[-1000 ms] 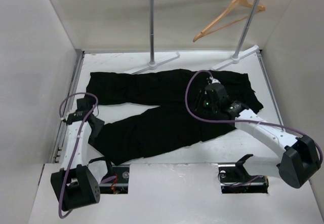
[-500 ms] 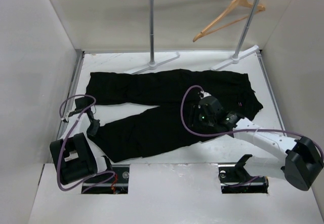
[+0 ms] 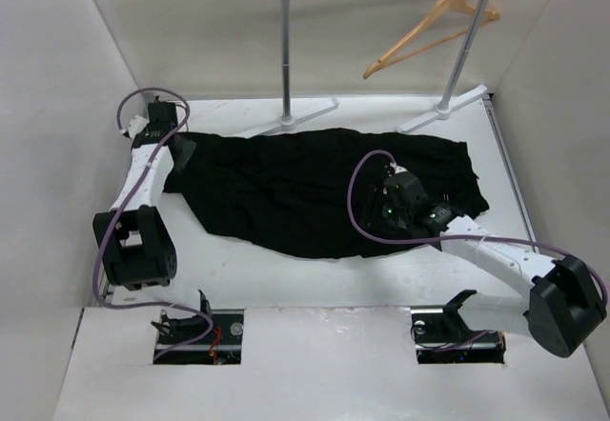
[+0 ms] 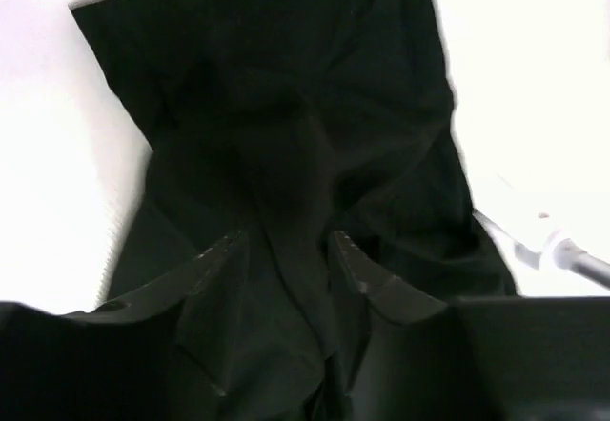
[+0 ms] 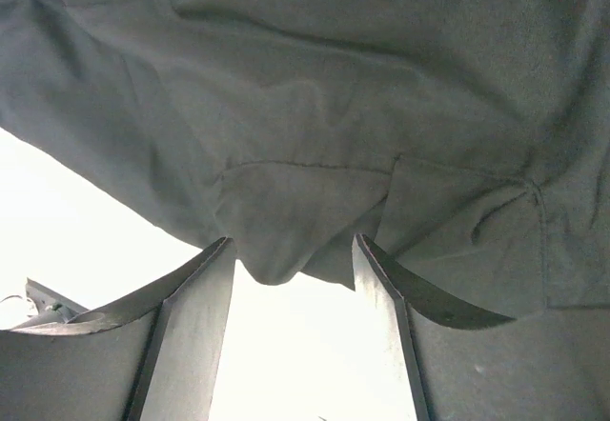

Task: Place the trousers on the hanger
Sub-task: Flatten out the trousers at the center of the board, then fold the trousers at the center of the board.

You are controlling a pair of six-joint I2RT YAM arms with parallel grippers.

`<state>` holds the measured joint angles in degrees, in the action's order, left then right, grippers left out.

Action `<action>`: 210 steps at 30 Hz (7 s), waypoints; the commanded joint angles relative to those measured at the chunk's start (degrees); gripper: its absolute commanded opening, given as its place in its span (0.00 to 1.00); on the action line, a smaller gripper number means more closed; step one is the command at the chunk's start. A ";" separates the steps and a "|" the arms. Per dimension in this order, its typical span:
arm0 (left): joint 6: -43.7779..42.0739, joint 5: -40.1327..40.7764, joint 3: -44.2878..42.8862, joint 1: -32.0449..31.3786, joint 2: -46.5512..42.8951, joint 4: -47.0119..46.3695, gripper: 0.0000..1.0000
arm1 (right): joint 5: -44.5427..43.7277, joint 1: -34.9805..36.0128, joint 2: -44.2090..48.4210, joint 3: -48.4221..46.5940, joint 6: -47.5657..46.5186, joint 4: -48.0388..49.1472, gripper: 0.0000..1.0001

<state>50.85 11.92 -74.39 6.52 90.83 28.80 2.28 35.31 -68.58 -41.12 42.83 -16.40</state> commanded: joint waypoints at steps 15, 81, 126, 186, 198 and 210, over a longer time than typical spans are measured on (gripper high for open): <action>-3.39 -2.08 7.78 7.14 0.57 -5.06 0.51 | -0.79 0.68 -0.42 -3.35 -0.11 1.29 0.59; -5.68 4.24 -12.45 1.87 20.10 8.56 0.11 | -0.35 4.11 -0.07 1.57 1.20 2.87 0.61; -4.00 24.20 -16.73 -7.36 18.48 22.27 0.02 | -3.41 1.30 3.08 1.57 2.34 4.02 0.62; 1.18 -2.52 40.20 9.69 -30.53 4.25 0.00 | -9.13 -52.67 -1.02 5.44 11.31 -5.57 0.50; 3.38 -1.82 39.41 11.45 -34.83 6.97 0.00 | -7.82 -54.17 -5.62 7.10 12.81 -1.61 0.10; 0.83 9.60 26.33 16.20 -39.15 22.26 0.00 | -7.91 -54.00 22.33 10.28 9.37 -23.40 0.05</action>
<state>52.93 15.68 -41.91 22.61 51.59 46.30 -4.16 -18.94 -51.16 -29.47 53.69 -32.03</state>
